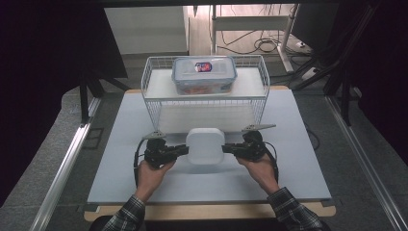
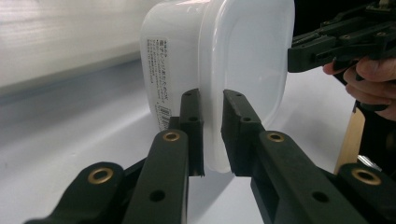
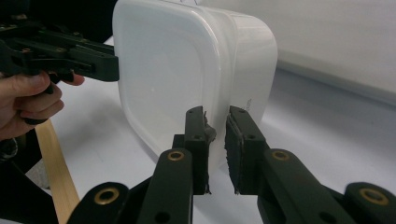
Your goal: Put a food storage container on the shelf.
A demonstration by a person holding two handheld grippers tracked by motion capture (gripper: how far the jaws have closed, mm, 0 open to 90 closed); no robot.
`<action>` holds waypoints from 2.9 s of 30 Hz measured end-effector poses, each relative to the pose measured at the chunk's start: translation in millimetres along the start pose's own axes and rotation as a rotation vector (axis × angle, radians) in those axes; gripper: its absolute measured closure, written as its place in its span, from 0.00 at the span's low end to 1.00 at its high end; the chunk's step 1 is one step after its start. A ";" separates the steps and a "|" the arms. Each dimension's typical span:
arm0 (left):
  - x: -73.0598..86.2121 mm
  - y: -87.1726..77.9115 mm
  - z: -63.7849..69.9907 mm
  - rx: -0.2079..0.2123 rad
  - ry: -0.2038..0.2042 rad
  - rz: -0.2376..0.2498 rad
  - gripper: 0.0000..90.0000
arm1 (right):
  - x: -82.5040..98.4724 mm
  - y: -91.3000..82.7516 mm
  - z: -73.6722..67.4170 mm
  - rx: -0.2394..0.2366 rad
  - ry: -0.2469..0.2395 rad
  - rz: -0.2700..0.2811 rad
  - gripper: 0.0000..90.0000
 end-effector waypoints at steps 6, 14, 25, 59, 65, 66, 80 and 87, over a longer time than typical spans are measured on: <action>-4.5 -7.8 3.2 -0.004 0.015 0.026 0.88 | -4.1 -6.3 -6.9 -0.013 -0.034 0.049 0.89; -14.7 -16.9 10.3 -0.030 0.052 0.039 0.87 | -15.3 -15.3 -14.7 -0.031 -0.060 0.079 0.89; -43.2 -35.5 23.3 -0.059 0.096 0.086 0.86 | -46.8 -33.8 -27.3 -0.049 -0.114 0.124 0.90; -160.1 -76.3 64.9 -0.103 0.251 0.195 0.86 | -151.8 -95.1 -45.3 -0.011 -0.180 0.290 0.89; -182.4 -80.8 67.4 -0.109 0.266 0.201 0.86 | -173.4 -103.0 -45.7 0.007 -0.188 0.308 0.89; -186.1 -81.2 67.4 -0.111 0.266 0.202 0.86 | -176.7 -103.6 -45.4 0.010 -0.190 0.310 0.88; -217.8 -70.5 56.0 -0.139 0.257 0.184 0.85 | -207.3 -94.5 -26.8 0.039 -0.143 0.314 0.87; -224.4 -64.5 53.3 -0.153 0.267 0.189 0.78 | -213.8 -93.1 -22.0 0.034 -0.119 0.319 0.85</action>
Point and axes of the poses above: each handheld gripper's, and its own axes: y roughly forward along the jaws, x roughly out of its underside, z roughly to its right, the point moved 1 cm from there along y, roughly forward along the jaws, and after that the axes turned 5 degrees about x, right-handed, at the moved point
